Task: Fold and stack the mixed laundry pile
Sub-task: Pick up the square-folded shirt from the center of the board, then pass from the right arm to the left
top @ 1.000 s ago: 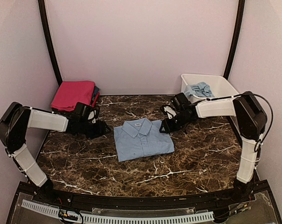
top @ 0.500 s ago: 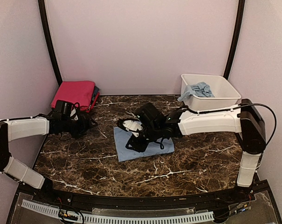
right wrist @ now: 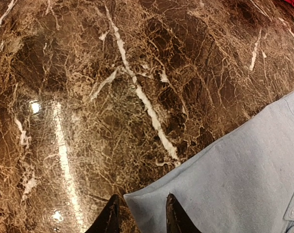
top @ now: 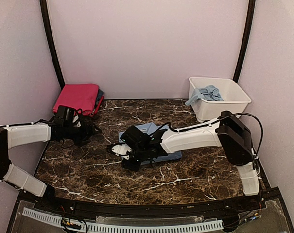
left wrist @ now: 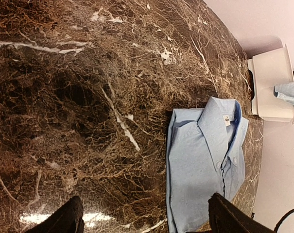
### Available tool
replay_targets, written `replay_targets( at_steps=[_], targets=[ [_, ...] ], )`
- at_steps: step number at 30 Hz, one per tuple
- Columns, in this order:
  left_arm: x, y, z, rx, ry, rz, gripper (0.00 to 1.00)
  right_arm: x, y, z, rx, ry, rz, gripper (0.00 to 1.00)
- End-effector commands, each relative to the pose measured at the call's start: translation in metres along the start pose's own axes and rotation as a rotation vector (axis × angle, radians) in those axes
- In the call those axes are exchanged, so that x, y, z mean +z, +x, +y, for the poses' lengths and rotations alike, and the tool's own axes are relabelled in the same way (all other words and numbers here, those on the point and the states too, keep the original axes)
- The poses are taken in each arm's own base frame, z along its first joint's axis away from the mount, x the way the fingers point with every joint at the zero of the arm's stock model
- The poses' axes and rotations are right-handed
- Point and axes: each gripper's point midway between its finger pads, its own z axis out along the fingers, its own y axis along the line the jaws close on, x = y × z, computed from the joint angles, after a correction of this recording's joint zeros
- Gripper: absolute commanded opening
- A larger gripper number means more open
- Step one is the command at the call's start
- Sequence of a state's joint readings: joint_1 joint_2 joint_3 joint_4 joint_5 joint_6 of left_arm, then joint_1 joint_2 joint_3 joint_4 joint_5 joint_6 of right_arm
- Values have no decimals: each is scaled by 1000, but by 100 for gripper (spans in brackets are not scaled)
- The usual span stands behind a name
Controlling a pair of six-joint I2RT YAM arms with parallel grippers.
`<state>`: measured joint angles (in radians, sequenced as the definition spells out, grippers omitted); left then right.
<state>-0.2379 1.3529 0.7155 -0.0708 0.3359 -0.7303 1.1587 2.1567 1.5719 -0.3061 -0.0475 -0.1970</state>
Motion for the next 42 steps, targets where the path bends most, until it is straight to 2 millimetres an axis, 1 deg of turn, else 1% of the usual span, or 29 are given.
replay_targets(
  at_steps=[1,5,7,9,10,13,16,17,21,22,23,24,25,29,32,37,40,41,42],
  targets=[
    [-7,0,0,-8,7,-1,88,16,3,3,-21,-4,20,29],
    [-5,0,0,-8,8,1,88,29,18,7,-13,-23,55,31],
    [-3,1,2,-13,8,8,88,32,25,11,-7,-40,70,36],
    [-1,3,4,-20,8,13,89,36,31,13,-5,-53,81,38],
    [1,4,4,-24,9,19,89,36,32,13,-5,-50,86,37],
    [3,7,6,-32,18,25,89,36,32,6,-11,-7,88,19],
    [6,11,5,-34,36,39,88,29,20,-7,-27,58,72,1],
    [7,13,4,-35,47,46,88,25,13,-10,-29,71,58,0],
    [11,19,1,-47,97,60,87,1,-20,-24,-19,112,-35,0],
    [12,17,-4,-41,126,46,87,-5,-28,-27,-10,119,-61,0],
    [14,24,-2,-60,137,63,88,-11,-35,-30,-1,118,-87,0],
    [14,23,-7,-54,161,53,89,-17,-42,-33,7,118,-111,0],
    [16,27,-6,-68,166,63,89,-21,-47,-36,18,120,-129,0],
    [21,31,-14,-91,198,69,92,-32,-60,-46,44,130,-177,0],
    [24,30,-26,-124,247,70,93,-34,-66,-52,59,130,-199,0],
    [39,39,-42,-137,271,108,95,-37,-76,-57,68,137,-223,0],
    [49,44,-48,-168,273,130,95,-39,-81,-60,73,141,-233,0],
    [51,46,-53,-164,284,133,95,-39,-83,-60,74,142,-236,0],
    [56,49,-52,-183,275,141,96,-38,-84,-61,75,142,-238,0]
  ],
)
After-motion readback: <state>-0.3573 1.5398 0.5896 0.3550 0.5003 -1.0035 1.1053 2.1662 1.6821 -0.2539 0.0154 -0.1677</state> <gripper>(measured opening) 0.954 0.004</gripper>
